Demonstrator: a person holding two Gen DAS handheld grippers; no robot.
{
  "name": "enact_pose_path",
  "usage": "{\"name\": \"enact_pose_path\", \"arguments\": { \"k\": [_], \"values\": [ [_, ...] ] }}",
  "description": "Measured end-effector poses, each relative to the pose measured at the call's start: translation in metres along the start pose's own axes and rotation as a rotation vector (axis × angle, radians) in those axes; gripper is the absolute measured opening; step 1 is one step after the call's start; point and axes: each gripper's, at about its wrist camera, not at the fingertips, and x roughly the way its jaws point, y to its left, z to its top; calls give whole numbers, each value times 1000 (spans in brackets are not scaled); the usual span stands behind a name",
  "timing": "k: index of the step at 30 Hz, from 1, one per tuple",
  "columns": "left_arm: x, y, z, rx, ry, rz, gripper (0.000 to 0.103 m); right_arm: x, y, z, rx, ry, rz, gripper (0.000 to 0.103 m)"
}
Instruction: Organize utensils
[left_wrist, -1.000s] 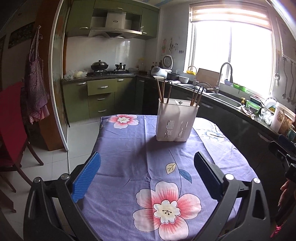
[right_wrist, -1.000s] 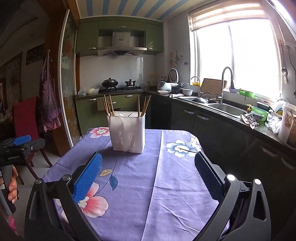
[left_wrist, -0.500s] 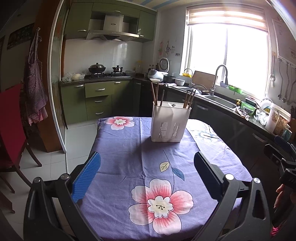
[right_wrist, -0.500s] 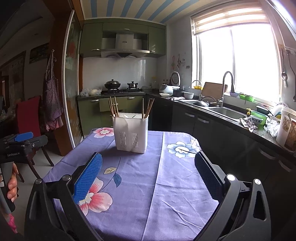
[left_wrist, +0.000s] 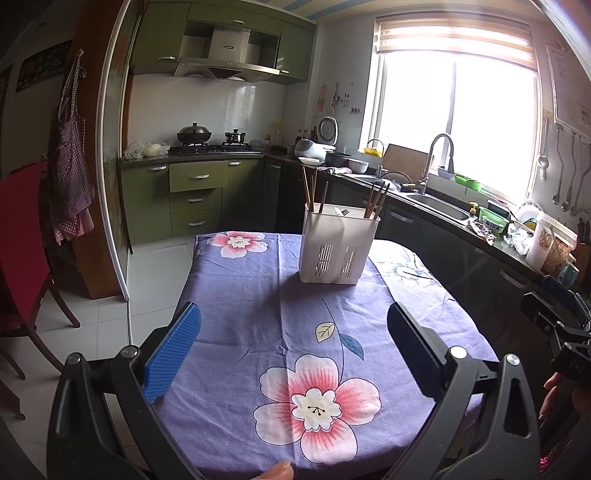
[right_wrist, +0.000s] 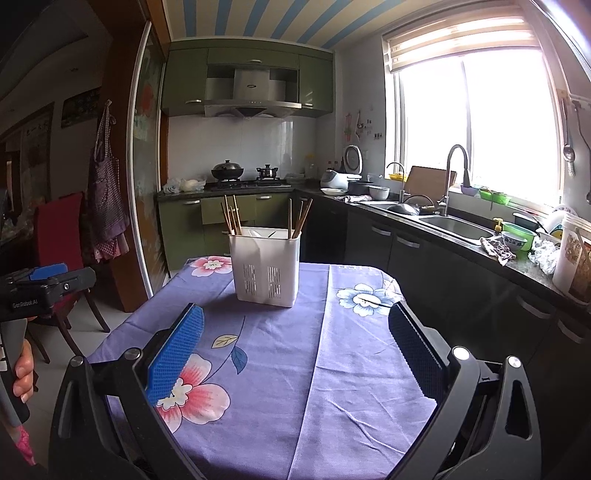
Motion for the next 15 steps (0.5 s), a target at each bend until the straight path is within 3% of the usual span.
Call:
{"name": "enact_pose_path", "arguments": {
  "k": [15],
  "values": [
    [-1, -6, -1, 10, 2, -8, 96, 3, 1, -2, 9, 1, 2, 98]
  ]
}}
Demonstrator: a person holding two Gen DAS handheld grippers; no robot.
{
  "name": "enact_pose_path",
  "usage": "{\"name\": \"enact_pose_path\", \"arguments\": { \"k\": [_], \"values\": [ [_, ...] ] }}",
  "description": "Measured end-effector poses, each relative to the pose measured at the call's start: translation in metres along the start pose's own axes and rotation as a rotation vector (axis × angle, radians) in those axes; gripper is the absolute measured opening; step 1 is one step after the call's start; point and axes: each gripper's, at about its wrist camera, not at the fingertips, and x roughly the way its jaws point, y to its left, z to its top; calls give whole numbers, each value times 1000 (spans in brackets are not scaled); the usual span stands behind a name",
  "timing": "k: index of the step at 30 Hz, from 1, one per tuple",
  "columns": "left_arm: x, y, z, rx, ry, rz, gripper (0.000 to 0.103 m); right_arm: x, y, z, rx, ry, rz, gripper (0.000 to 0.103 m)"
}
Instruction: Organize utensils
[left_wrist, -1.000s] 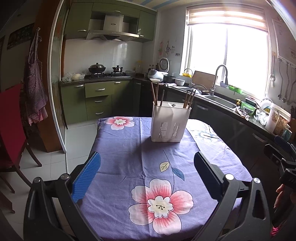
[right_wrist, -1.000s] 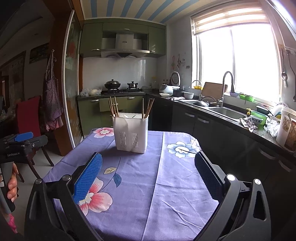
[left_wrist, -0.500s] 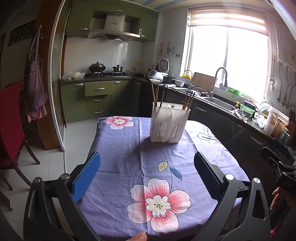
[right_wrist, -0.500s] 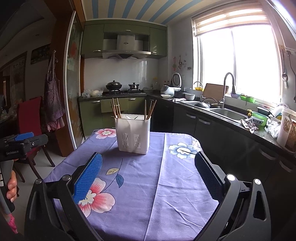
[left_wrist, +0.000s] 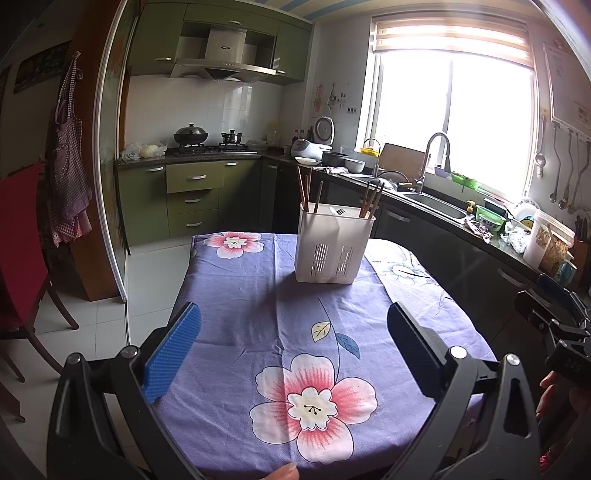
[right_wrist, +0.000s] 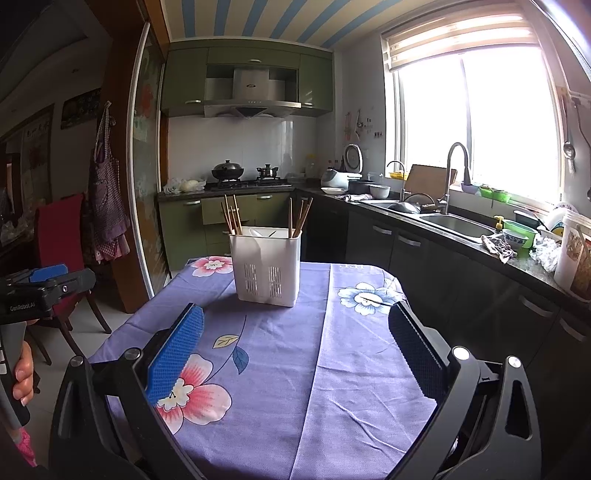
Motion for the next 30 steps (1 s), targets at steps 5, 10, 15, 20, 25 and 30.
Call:
{"name": "enact_pose_path", "arguments": {
  "k": [5, 10, 15, 20, 25, 30],
  "values": [
    [0, 0, 0, 0, 0, -1, 96, 0, 0, -2, 3, -1, 1, 98],
    [0, -1, -1, 0, 0, -3, 96, 0, 1, -2, 3, -1, 0, 98],
    [0, -1, -1, -2, 1, -5, 96, 0, 2, -2, 5, -1, 3, 98],
    [0, -2, -2, -3, 0, -5, 96, 0, 2, -2, 6, -3, 3, 98],
    [-1, -2, -2, -8, 2, -15, 96, 0, 3, -2, 4, -1, 1, 98],
    [-1, -2, -2, -8, 3, -15, 96, 1, 3, -2, 4, 1, 0, 98]
  ]
}}
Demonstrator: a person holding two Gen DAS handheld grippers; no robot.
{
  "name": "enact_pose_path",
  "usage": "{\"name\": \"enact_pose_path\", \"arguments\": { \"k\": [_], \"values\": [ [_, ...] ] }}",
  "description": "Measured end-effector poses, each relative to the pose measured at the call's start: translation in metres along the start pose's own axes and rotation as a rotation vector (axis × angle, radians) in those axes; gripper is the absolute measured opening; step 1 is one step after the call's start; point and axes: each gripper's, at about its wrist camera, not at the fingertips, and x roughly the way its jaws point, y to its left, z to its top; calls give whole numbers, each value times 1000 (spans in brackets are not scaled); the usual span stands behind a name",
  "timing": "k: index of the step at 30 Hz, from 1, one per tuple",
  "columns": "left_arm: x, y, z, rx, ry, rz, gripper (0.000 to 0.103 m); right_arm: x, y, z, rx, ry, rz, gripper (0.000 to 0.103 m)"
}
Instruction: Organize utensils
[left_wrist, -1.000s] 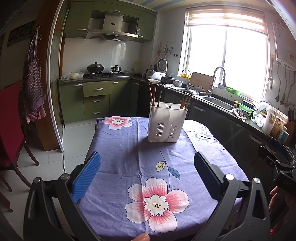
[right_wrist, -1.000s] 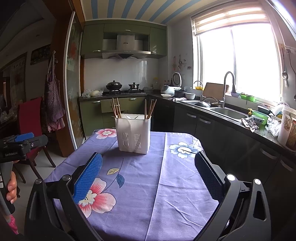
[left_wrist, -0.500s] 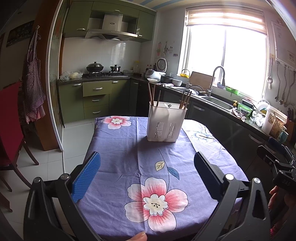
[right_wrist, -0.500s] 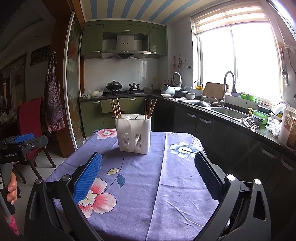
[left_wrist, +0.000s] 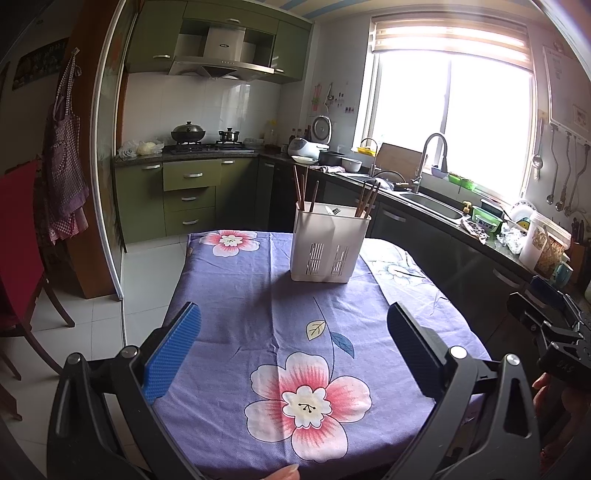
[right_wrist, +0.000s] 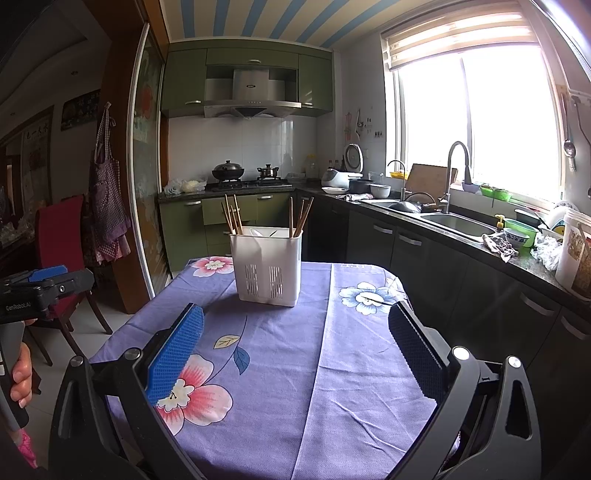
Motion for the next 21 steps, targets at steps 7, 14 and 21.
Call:
{"name": "enact_pose_path", "arguments": {
  "k": [7, 14, 21],
  "values": [
    [1, -1, -1, 10, 5, 7, 96, 0, 0, 0, 0, 0, 0, 98],
    [1, -1, -1, 13, 8, 21, 96, 0, 0, 0, 1, 1, -1, 98],
    [1, 2, 0, 8, 14, 24, 96, 0, 0, 0, 0, 1, 0, 98]
  ]
}}
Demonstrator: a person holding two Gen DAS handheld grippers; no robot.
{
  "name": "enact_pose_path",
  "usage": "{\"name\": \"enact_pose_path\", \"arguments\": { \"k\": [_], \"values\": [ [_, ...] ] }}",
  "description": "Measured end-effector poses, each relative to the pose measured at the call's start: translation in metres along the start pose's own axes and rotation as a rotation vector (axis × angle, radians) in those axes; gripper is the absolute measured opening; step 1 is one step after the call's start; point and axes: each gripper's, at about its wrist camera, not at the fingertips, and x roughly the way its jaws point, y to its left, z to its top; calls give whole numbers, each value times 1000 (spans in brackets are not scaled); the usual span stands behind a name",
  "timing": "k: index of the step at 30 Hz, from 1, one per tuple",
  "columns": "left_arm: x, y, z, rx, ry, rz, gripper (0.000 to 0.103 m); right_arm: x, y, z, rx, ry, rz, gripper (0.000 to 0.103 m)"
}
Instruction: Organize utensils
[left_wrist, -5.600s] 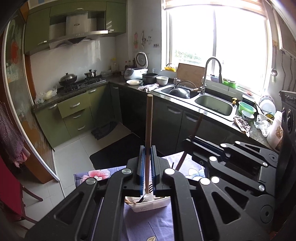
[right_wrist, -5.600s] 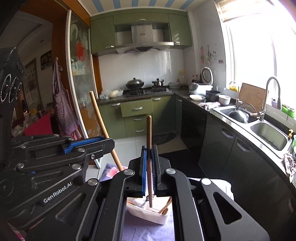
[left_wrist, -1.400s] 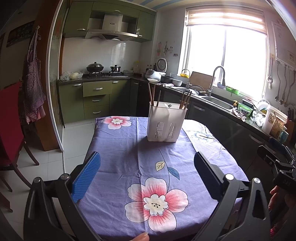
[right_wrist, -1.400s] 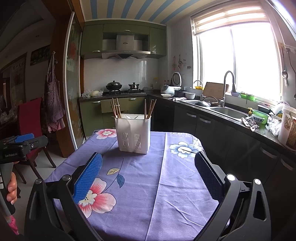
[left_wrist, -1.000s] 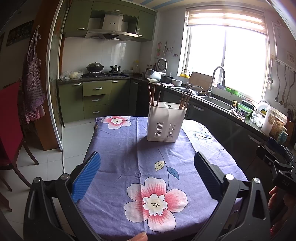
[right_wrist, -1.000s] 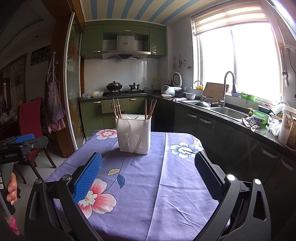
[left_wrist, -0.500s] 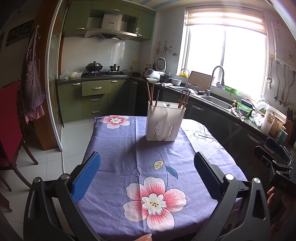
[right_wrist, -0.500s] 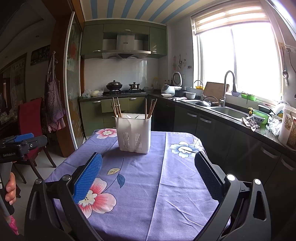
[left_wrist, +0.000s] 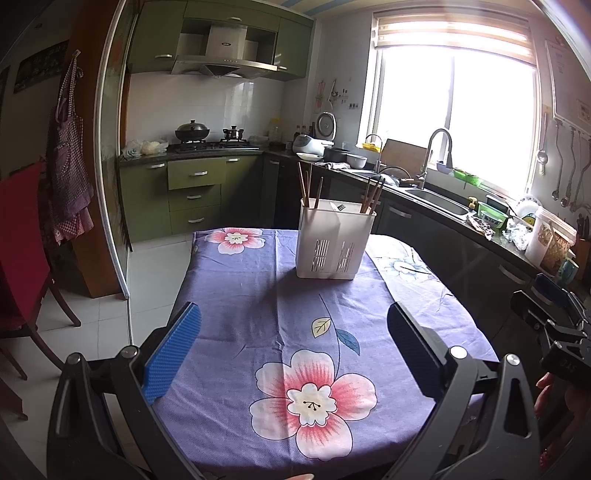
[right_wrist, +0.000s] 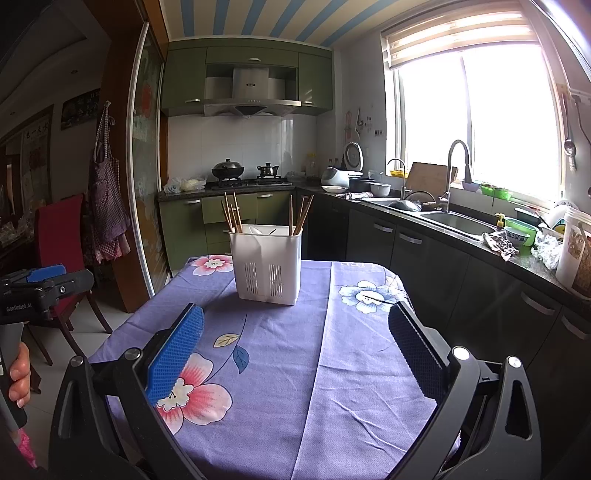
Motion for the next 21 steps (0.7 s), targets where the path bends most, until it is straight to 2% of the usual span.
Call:
{"name": "enact_pose_path", "arguments": {
  "k": [11, 21],
  "values": [
    [-3, -8, 0, 48, -27, 20, 96, 3, 1, -4, 1, 4, -1, 98],
    [6, 1, 0, 9, 16, -8, 96, 4, 0, -4, 1, 6, 0, 98]
  ]
}}
